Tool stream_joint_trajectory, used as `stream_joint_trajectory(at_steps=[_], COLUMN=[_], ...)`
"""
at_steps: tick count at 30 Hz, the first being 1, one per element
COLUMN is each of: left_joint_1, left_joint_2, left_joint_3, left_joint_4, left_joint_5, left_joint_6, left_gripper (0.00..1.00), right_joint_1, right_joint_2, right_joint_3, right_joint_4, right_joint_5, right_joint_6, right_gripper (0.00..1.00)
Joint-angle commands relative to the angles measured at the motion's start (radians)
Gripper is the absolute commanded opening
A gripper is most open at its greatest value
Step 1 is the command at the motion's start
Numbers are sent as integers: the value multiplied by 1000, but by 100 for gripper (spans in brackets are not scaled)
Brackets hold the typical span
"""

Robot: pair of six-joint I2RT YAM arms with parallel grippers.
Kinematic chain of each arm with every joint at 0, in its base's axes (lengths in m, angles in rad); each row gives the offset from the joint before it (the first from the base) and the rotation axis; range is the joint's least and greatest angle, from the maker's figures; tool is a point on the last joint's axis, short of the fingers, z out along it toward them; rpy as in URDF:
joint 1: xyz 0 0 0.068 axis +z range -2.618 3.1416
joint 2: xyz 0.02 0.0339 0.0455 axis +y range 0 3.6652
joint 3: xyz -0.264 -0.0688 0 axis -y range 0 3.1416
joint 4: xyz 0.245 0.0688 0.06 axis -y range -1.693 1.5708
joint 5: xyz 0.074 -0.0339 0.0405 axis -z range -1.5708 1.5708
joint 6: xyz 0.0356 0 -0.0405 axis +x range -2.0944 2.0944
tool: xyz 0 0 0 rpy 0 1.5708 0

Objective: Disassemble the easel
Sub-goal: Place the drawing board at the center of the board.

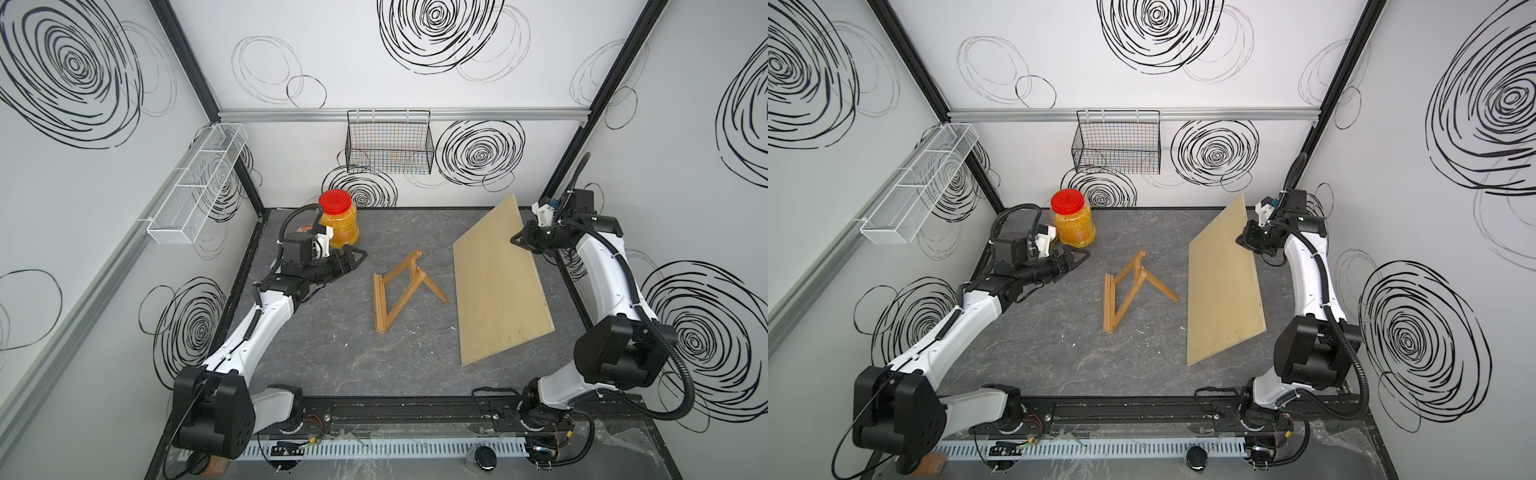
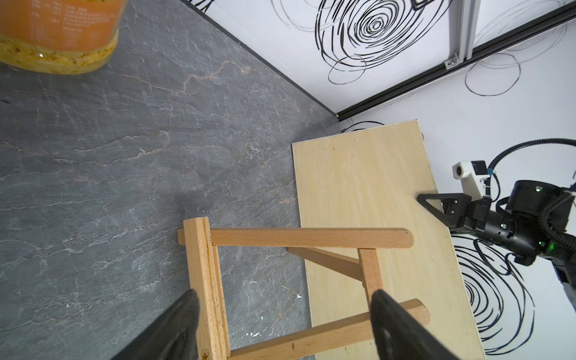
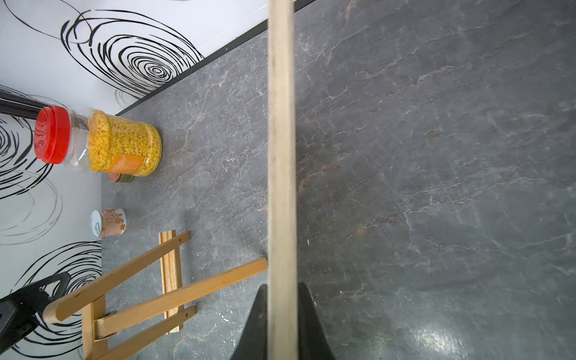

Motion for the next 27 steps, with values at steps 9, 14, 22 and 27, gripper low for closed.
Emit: stream_joint_trajectory(at_steps=[9, 14, 22, 27], left_joint_1=[14, 19, 26, 25], left_joint_2=[82, 109, 135, 147], left_joint_3=[-45, -47, -64, -73], left_joint_4=[84, 82, 79, 79], left_joint_5=[44, 52, 51, 41], left_joint_6=[43, 55, 68, 66], left_gripper=[88, 88, 87, 87], right_joint_1=[-62, -79, -107, -140], right_joint_2=[83, 142, 178, 185], right_joint_3=[-32, 1, -33, -62], right_joint_4=[59, 19, 42, 87], right_joint_5=[-24, 8, 62, 72], right_joint_6=[-21, -56, -92, -96], right_gripper=[9, 15, 24, 31])
